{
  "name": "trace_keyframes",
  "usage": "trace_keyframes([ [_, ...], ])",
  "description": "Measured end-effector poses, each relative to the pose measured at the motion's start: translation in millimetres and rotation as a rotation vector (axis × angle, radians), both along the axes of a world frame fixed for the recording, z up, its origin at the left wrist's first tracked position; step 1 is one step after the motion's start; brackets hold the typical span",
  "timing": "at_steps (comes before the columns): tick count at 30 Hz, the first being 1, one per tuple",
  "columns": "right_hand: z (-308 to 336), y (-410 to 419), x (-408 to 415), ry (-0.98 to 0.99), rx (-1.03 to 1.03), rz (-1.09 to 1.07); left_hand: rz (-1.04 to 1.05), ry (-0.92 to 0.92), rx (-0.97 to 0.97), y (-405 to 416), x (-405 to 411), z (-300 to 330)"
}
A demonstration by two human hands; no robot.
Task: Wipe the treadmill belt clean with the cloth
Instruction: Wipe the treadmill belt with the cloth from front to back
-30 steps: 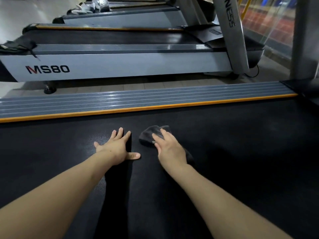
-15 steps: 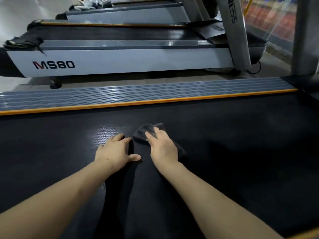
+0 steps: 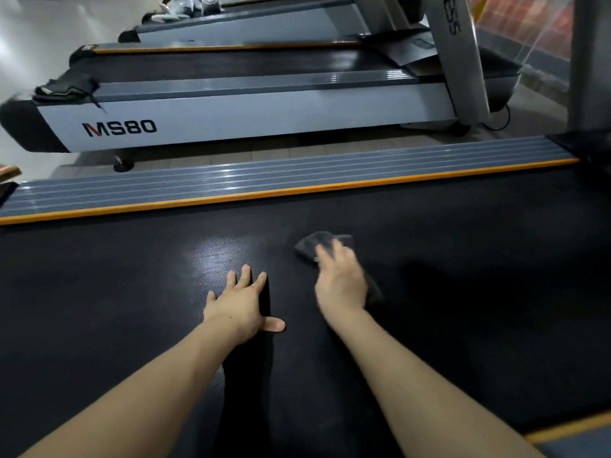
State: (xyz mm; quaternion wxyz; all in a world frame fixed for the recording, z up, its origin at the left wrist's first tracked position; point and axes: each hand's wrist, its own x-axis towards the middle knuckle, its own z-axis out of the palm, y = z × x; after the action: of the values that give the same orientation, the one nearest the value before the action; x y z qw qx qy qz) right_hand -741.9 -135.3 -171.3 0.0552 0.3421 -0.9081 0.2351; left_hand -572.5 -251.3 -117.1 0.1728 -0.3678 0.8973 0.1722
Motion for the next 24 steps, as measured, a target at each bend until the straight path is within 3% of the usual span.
trace_keyframes([
  [3, 3.3, -16.1, 29.4, -0.02, -0.016, 0.266, 0.011, 0.001, 0.001, -0.2, 1.0, -1.0],
  [6, 1.8, 12.8, -10.9, 0.022, 0.018, 0.33, 0.004, 0.001, -0.008, -0.4, 0.4, -3.3],
  [8, 4.4, 47.1, -55.7, 0.043, 0.022, 0.137, -0.005, 0.002, -0.02, -1.8, 1.5, -5.9],
  [11, 15.9, 86.4, -88.8, -0.12, 0.017, -0.249, -0.028, -0.004, -0.034, -3.7, 0.8, -9.5],
  [13, 20.9, 74.8, -77.8, -0.1, 0.067, -0.312, -0.025, -0.002, -0.031, -3.3, -0.4, -8.5],
  [15, 19.7, 47.2, -46.6, -0.016, 0.075, -0.199, -0.02, -0.01, -0.015, -1.8, -1.9, -5.6],
  [21, 13.8, 5.0, 50.5, -0.01, 0.038, 0.35, -0.027, -0.035, -0.014, -0.3, -1.8, -2.9],
  [24, 5.9, 39.9, -0.8, 0.083, 0.077, 0.268, -0.021, -0.019, -0.007, 0.0, 0.3, -5.6],
])
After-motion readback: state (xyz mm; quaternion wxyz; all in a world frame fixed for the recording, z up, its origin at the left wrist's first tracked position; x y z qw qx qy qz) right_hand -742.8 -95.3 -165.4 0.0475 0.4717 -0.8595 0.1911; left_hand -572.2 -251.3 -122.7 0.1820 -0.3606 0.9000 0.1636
